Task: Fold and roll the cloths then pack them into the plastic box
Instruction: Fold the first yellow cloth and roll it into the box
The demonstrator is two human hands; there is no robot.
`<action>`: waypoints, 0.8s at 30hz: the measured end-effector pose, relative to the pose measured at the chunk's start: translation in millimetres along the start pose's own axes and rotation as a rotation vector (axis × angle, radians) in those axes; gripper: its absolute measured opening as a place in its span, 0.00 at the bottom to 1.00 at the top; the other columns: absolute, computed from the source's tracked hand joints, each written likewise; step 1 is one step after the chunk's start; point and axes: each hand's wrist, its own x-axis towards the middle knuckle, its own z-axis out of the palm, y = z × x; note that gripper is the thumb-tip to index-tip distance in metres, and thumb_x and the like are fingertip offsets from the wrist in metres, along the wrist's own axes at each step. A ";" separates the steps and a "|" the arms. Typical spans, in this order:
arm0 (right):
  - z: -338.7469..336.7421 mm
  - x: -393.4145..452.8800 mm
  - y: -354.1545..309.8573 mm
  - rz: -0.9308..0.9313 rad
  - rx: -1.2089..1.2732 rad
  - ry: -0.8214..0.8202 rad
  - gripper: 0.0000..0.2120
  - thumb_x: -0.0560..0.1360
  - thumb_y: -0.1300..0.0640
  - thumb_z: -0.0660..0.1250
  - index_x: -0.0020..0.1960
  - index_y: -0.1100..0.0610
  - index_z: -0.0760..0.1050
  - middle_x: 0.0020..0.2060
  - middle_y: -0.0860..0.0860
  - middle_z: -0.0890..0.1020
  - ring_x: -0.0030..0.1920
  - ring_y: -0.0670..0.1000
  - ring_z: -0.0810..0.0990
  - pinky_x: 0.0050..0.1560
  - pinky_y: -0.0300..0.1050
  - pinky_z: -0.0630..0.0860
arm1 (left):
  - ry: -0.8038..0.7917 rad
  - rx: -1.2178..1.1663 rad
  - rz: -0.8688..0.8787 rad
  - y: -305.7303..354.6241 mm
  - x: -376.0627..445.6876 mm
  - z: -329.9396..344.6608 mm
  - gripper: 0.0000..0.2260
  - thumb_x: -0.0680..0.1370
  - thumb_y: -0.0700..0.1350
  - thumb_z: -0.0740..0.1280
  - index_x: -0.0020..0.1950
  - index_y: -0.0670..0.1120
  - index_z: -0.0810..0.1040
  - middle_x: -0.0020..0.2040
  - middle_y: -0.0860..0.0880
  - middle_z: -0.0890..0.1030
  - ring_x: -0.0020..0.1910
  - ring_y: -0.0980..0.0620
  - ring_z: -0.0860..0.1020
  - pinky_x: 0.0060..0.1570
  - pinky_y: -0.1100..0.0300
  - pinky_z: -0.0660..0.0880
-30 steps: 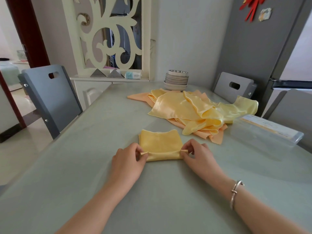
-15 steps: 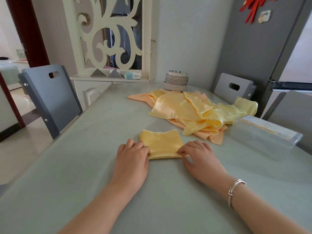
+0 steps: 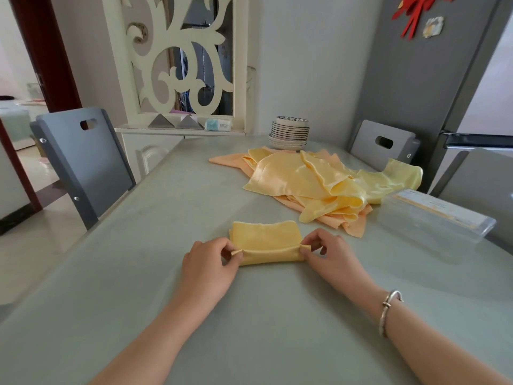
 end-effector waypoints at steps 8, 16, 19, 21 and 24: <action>5.3 3.8 -5.4 -0.141 -0.411 0.109 0.13 0.75 0.47 0.65 0.56 0.49 0.67 0.49 0.44 0.69 0.56 0.48 0.63 0.56 0.43 0.60 | 0.068 0.108 0.047 2.5 4.1 5.6 0.09 0.74 0.48 0.70 0.46 0.52 0.69 0.37 0.57 0.73 0.45 0.49 0.72 0.43 0.56 0.65; 5.6 0.1 -2.6 -0.422 -0.538 0.041 0.08 0.72 0.60 0.64 0.47 0.49 0.75 0.44 0.43 0.77 0.50 0.50 0.74 0.52 0.43 0.67 | 0.093 0.352 0.341 4.9 0.1 5.0 0.08 0.67 0.42 0.75 0.38 0.52 0.79 0.38 0.58 0.77 0.42 0.50 0.74 0.41 0.59 0.65; -0.7 -2.7 -1.2 -0.341 -0.433 -0.009 0.13 0.72 0.56 0.63 0.55 0.46 0.75 0.51 0.38 0.76 0.56 0.44 0.69 0.56 0.39 0.60 | 0.046 0.330 0.290 3.4 -2.6 -1.7 0.06 0.70 0.48 0.71 0.47 0.54 0.81 0.44 0.59 0.79 0.49 0.51 0.72 0.47 0.60 0.61; -1.4 -2.0 -1.6 -0.288 -0.360 -0.015 0.13 0.73 0.55 0.63 0.56 0.45 0.74 0.52 0.37 0.76 0.57 0.43 0.68 0.56 0.39 0.58 | 0.019 0.312 0.260 2.4 -2.6 -4.4 0.09 0.72 0.50 0.68 0.51 0.54 0.80 0.48 0.59 0.79 0.52 0.52 0.71 0.48 0.60 0.59; 1.3 -0.6 -3.9 -0.225 -0.284 0.024 0.08 0.75 0.55 0.64 0.52 0.47 0.75 0.48 0.39 0.78 0.54 0.45 0.69 0.58 0.42 0.63 | 0.031 0.246 0.219 4.1 -1.5 -4.7 0.06 0.73 0.49 0.68 0.48 0.53 0.81 0.47 0.58 0.80 0.51 0.51 0.72 0.47 0.59 0.61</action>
